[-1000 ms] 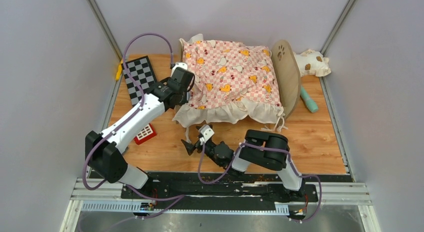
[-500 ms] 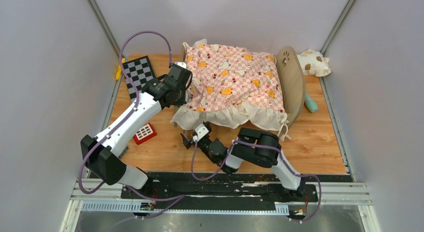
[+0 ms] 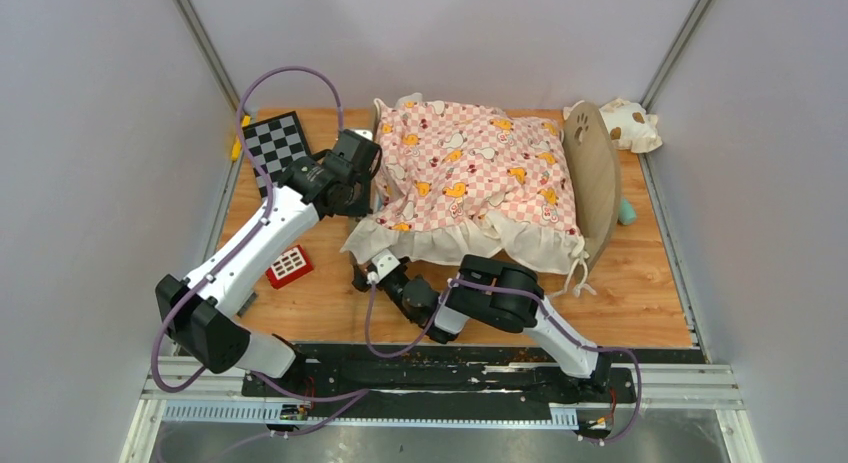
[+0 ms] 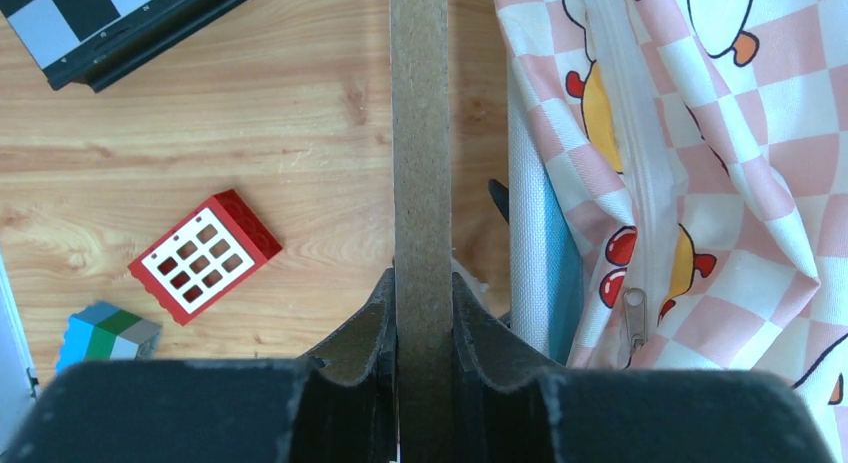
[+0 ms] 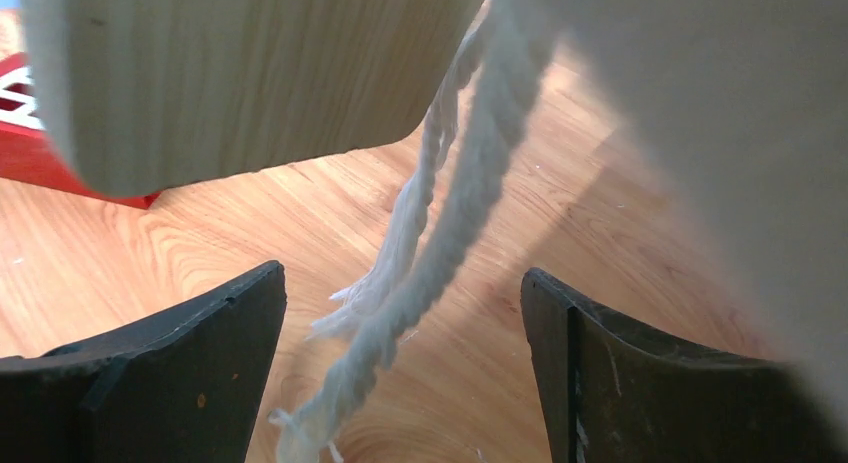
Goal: Set up the pet bed
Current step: Cross the ropes on the bed frame.
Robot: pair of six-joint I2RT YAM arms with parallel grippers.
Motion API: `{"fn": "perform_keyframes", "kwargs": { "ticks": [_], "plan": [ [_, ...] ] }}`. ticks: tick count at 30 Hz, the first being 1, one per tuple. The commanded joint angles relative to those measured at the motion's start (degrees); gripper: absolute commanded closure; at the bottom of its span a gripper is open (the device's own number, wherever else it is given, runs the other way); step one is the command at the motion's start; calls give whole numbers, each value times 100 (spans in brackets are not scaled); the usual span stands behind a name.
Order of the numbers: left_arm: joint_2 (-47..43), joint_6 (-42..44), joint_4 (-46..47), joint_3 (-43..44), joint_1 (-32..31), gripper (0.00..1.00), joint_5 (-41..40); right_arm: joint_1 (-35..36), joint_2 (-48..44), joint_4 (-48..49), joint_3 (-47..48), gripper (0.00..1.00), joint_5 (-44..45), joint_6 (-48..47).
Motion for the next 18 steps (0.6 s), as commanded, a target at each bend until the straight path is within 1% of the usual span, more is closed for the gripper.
{"fn": "perform_keyframes", "kwargs": {
  "ticks": [1,6,13,15,16,17,18],
  "plan": [
    [-617,-348,704,571,-136,100,1025,-12,272,630,411,13,388,-376],
    [-703,-398,678,558,-147,100,1098,-18,399,634,587,15,509,-229],
    [-874,-473,689,417,-158,100,1236,-24,479,630,855,18,731,-279],
    [-905,-474,691,381,-152,100,1249,-20,501,635,900,22,758,-268],
    [-922,-474,696,359,-154,100,1241,-26,498,633,910,28,746,-263],
    [-939,-485,698,345,-153,100,1235,-20,500,635,909,36,744,-259],
    [-954,-480,700,332,-151,100,1231,-15,504,633,912,42,749,-258]
  ]
}}
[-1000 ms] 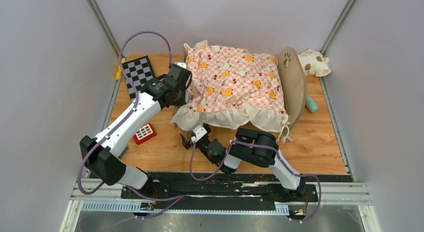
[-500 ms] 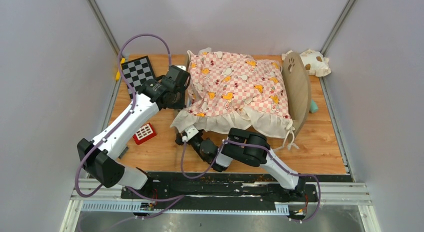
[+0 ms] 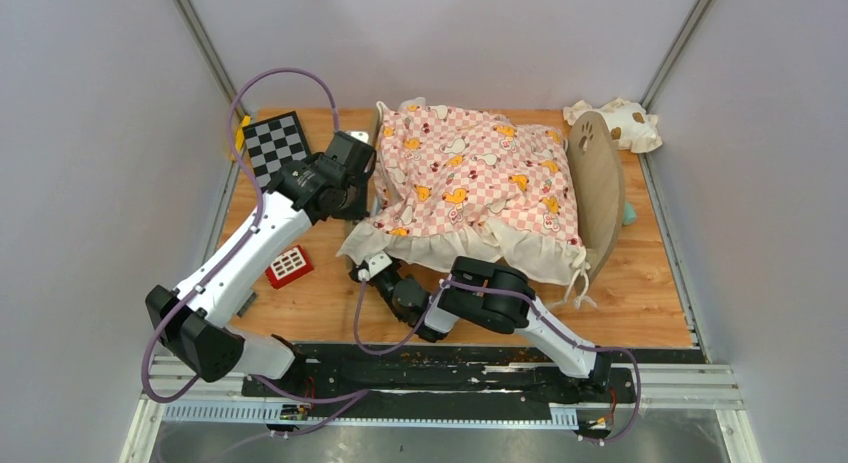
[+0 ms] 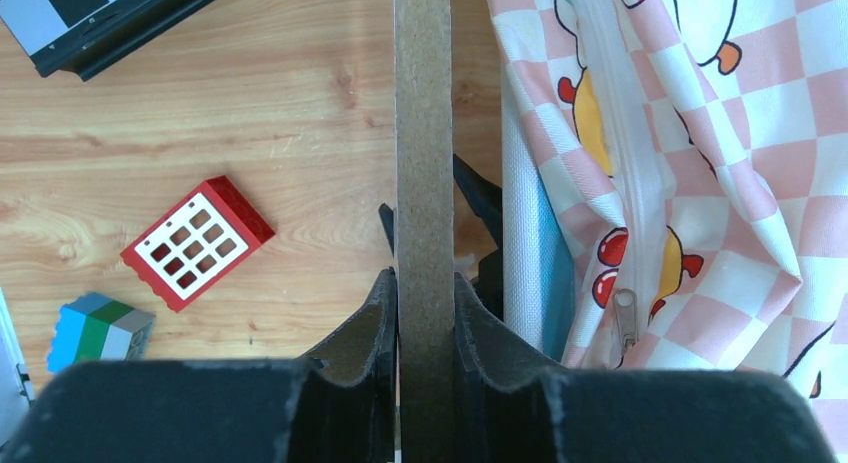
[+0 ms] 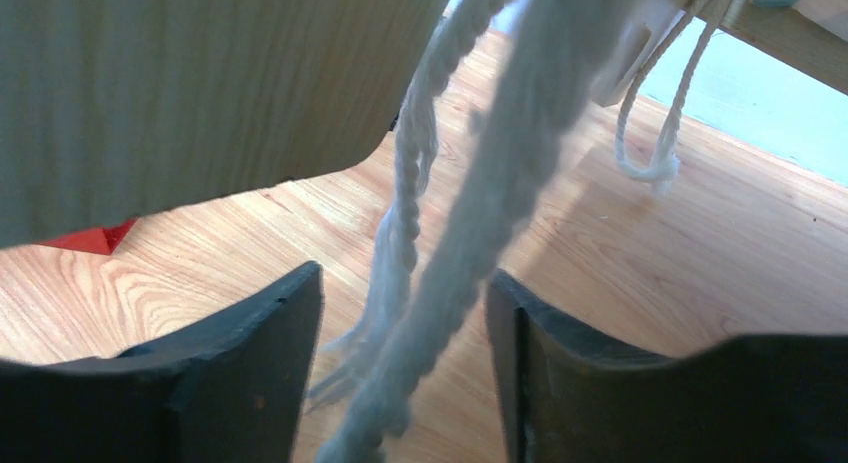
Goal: Set up the pet bed
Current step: Cross the ropes on the bed frame.
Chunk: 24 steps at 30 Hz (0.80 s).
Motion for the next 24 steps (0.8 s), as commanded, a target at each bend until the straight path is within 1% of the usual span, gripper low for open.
{"fn": "perform_keyframes", "kwargs": {
  "ticks": [1,7,9,10,16,24],
  "plan": [
    [-699,-425,901,314,-115,100,1048,-26,54,639,163,49,181,39],
    [-748,-424,962,240,-113,100,1013,2,-50,635,41,89,125,26],
    [-750,-409,983,216,-108,100,977,45,-93,637,-19,98,142,28],
    [-754,-405,995,207,-108,100,967,66,-110,635,-53,100,163,29],
    [-699,-387,1073,205,-113,100,895,276,-372,639,-443,100,160,-31],
    [-614,-357,1169,165,-112,100,769,628,-903,638,-1261,100,355,206]
  ]
}}
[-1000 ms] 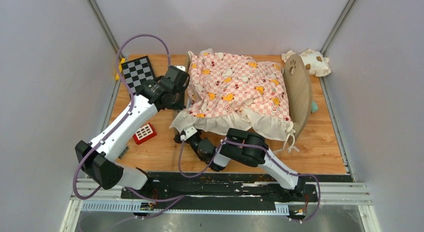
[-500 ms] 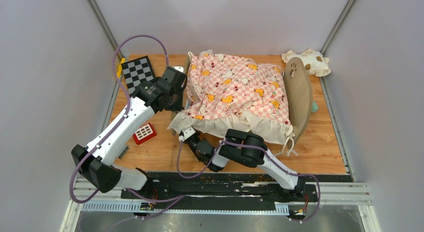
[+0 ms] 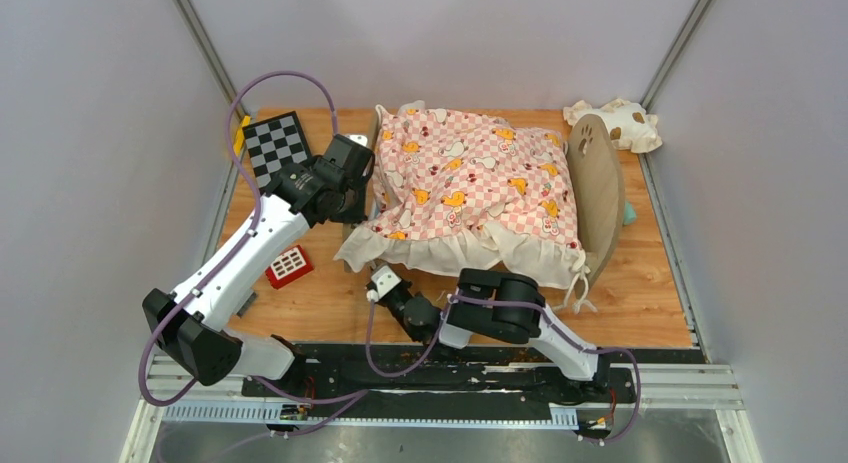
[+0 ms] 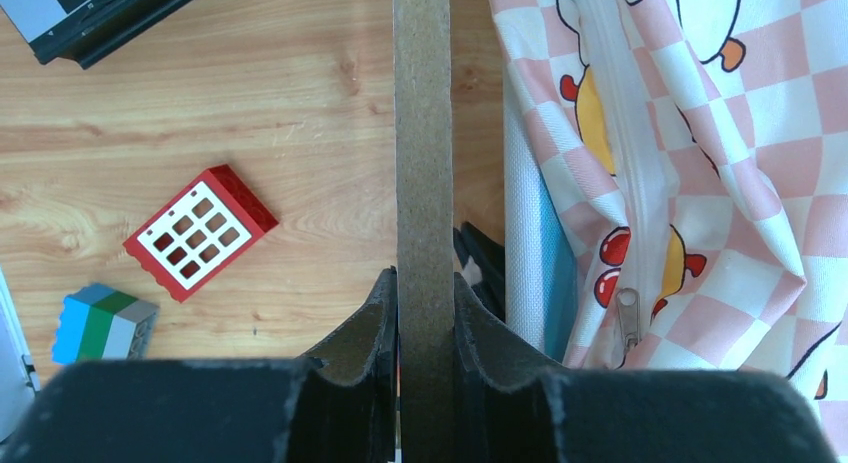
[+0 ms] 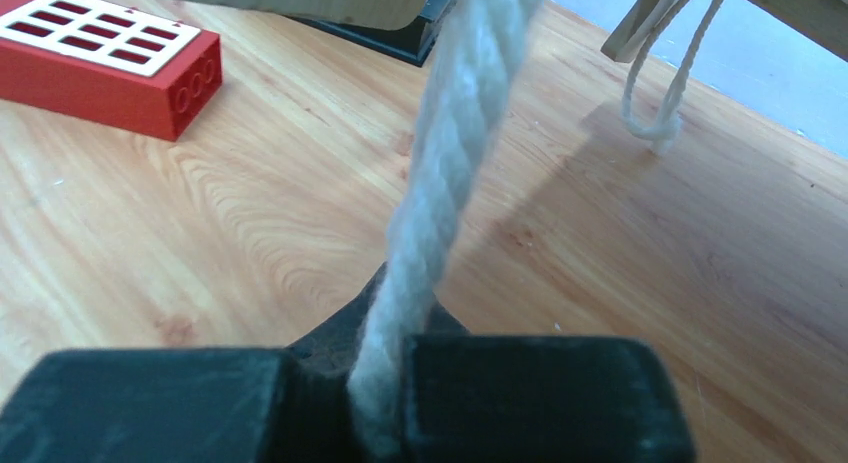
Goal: Set up the pet bed
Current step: Cross the ropes on the bed frame.
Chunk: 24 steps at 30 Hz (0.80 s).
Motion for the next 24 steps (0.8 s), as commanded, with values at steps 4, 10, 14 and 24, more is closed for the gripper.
{"fn": "perform_keyframes", "kwargs": {
  "ticks": [4,10,14,24],
  "plan": [
    [-466,-372,1384,83,-97,100,744,391,-766,637,-655,100,371,228],
    [-515,-382,1609,-300,-94,100,689,616,-1263,637,-1269,100,483,579],
    [-541,-378,1823,-578,-91,100,578,708,-1645,637,-1732,100,501,871],
    [-611,-554,2799,-1540,-88,100,509,696,-2299,-1511,-1756,100,72,1439]
  ]
}}
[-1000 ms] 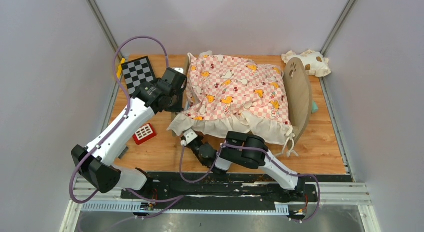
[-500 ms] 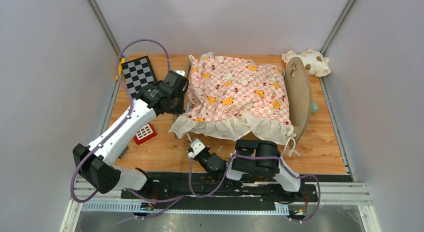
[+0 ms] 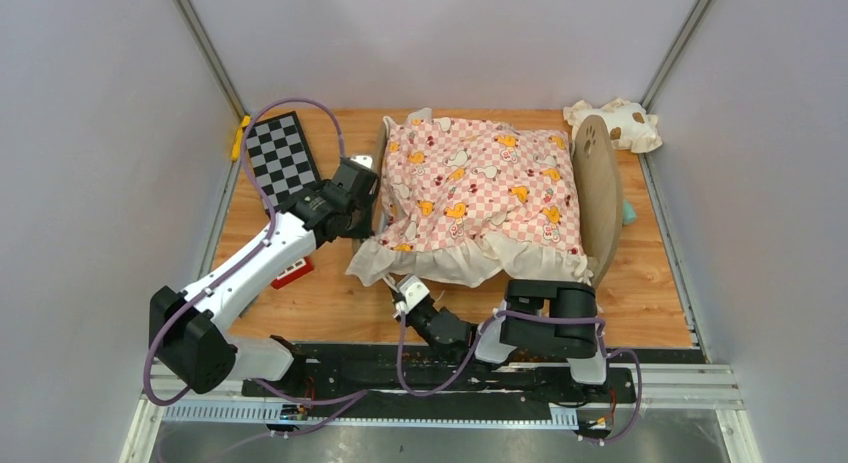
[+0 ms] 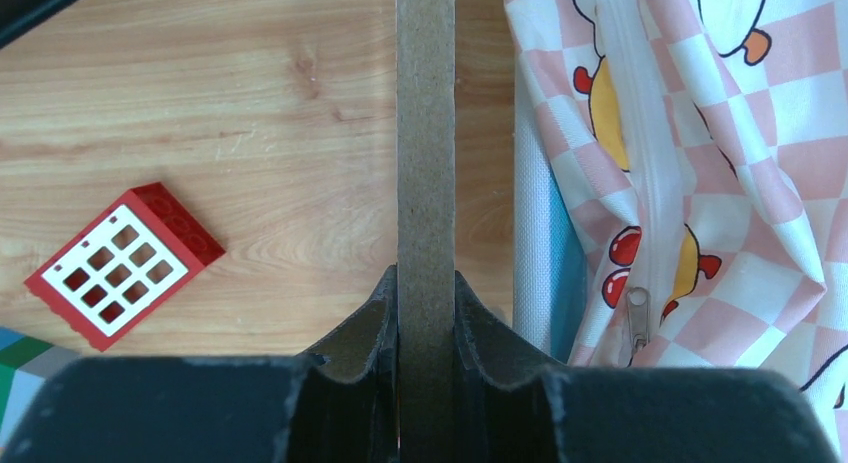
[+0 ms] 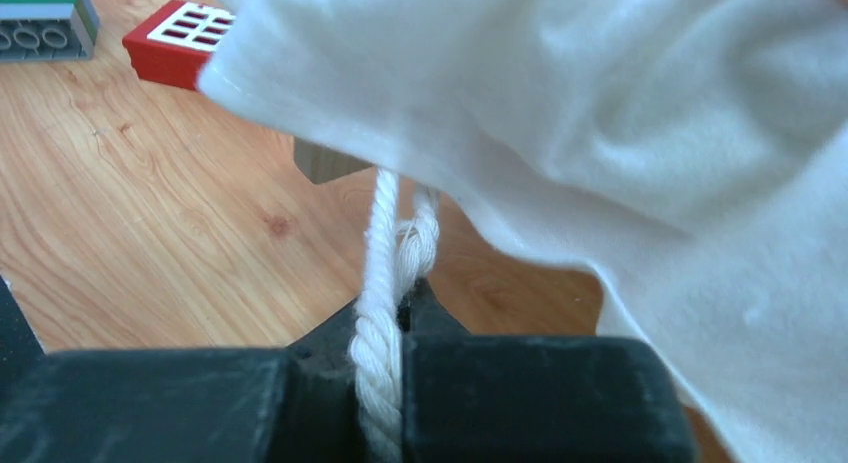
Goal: Set up the pet bed
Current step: Cross the ropes on the bed frame.
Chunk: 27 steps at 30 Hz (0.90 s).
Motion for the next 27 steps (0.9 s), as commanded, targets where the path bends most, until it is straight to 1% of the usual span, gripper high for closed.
{"fn": "perform_keyframes", "kwargs": {
  "ticks": [1,7,12,16,21,27],
  "plan": [
    [-379,-488,1498,-155,-67,100,402,10,-268,-1216,274,100,-166,501],
    [-361,-758,2153,-728,-38,100,243,-80,-327,-2144,426,100,-210,938],
    [-366,-1078,2440,-1072,73,100,-31,-241,-370,-2607,498,100,-332,1301],
    [-447,-1419,2556,-1337,292,100,-166,-265,-354,-2857,664,100,-385,1331],
    [-757,-1976,2695,-1776,672,100,-285,-285,-249,-3210,972,100,-449,1467],
    [-1058,-2279,2775,-2042,870,100,-480,-295,-128,-3361,1211,100,-509,1521]
  ]
}}
